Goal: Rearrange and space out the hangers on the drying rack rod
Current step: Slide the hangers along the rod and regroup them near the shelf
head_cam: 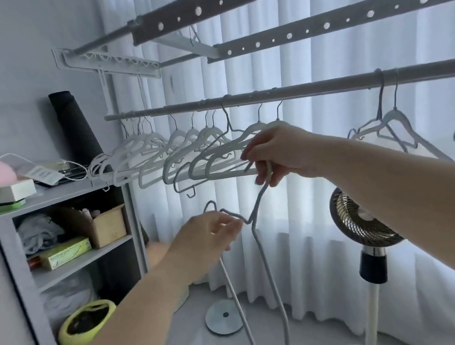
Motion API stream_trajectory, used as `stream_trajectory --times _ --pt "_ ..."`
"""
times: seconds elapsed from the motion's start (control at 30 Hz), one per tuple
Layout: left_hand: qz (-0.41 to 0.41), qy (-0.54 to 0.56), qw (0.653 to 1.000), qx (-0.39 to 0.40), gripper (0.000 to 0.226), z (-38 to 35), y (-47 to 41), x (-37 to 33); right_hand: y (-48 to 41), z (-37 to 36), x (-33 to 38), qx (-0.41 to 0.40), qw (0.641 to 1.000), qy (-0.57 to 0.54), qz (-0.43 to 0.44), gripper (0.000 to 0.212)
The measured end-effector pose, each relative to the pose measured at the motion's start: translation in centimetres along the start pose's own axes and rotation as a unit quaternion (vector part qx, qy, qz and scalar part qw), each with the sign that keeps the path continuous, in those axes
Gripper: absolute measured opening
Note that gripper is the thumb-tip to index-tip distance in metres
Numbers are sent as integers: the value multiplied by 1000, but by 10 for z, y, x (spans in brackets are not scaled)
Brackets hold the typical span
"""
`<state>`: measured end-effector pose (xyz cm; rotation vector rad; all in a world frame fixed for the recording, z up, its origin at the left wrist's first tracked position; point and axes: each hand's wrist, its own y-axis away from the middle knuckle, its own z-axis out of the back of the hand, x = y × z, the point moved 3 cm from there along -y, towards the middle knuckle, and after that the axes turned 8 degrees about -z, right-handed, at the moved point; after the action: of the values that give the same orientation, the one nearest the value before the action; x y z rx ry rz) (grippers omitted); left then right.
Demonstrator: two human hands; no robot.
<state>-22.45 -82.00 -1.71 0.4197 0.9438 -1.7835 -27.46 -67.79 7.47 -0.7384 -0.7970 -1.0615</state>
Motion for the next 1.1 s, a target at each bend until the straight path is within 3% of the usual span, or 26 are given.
stream_trajectory --times 0.1,0.17,0.43,0.57,0.73,0.87,0.97,1.1 --pt "33 86 991 99 46 -15 12 -13 3 -4 3 -42 998 -35 -36 22" --pt "52 113 984 130 51 -21 18 -14 4 -4 5 -67 995 -53 -53 25" --pt "24 88 992 88 18 -31 1 -21 -3 17 -6 -135 984 -52 -104 22" --pt "12 90 994 54 21 -33 -17 -20 -7 37 -14 -143 981 -63 -110 25" --pt "-14 74 995 65 21 -45 -50 -32 -14 66 -20 -145 983 -31 -105 23" --pt "-19 70 997 29 23 -50 -86 -46 -25 112 -29 -223 964 131 -65 26" --pt "-26 61 998 8 25 -55 -114 -58 -33 150 -40 -308 896 318 -35 26" --pt "-40 37 998 -15 18 -65 -156 -78 -38 191 -55 -342 844 413 -9 32"
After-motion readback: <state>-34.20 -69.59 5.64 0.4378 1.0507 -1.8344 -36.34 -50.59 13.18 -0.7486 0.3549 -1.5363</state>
